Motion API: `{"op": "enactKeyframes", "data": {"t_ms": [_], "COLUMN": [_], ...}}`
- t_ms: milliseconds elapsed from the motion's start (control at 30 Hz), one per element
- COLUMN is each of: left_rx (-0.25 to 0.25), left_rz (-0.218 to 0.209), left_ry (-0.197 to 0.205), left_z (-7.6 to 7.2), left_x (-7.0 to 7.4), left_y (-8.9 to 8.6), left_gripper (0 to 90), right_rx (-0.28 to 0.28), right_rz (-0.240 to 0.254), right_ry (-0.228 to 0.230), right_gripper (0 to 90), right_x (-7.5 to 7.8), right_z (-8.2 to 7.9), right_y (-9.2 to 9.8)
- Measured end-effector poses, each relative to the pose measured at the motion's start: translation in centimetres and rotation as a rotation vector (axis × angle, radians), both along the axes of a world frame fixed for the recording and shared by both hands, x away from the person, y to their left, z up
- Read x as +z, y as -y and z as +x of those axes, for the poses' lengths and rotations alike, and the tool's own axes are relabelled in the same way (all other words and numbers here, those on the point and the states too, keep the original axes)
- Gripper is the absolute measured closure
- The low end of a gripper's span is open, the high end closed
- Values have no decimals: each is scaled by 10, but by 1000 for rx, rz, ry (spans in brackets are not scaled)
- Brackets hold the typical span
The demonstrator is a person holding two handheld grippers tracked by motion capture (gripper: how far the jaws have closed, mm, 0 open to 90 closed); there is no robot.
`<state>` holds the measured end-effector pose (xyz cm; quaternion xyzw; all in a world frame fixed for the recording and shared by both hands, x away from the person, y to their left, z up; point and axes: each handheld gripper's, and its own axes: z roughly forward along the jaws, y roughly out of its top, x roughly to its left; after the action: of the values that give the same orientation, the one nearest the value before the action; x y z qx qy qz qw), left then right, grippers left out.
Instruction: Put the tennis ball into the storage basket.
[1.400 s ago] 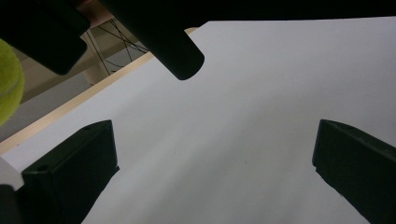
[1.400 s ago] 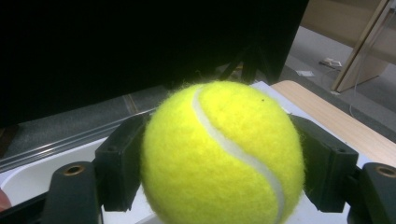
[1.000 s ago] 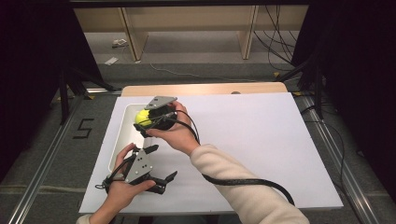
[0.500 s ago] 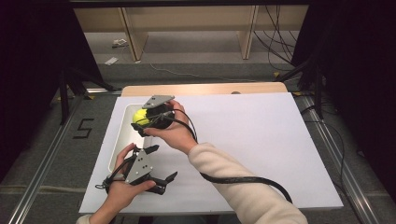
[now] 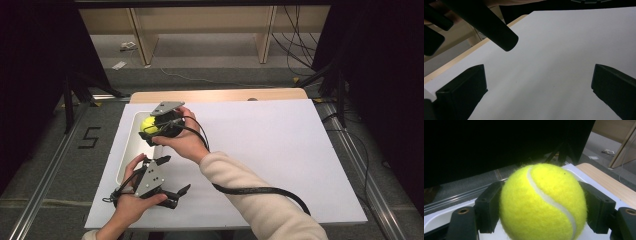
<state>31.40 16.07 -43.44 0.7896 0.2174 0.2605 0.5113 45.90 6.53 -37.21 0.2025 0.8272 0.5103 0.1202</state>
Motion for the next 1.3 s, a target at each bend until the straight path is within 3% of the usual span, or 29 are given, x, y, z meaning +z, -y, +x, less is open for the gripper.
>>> {"op": "enactKeyframes", "data": {"t_ms": [1300], "left_rx": [-3], "left_rz": [-2], "left_ry": [4], "left_z": [0], "left_x": [0], "left_y": [0], "left_gripper": [0], "right_rx": [23], "right_rz": [-17], "right_ry": [-14], "right_gripper": [269], "right_x": [-5], "right_z": [2], "right_y": [-12]}}
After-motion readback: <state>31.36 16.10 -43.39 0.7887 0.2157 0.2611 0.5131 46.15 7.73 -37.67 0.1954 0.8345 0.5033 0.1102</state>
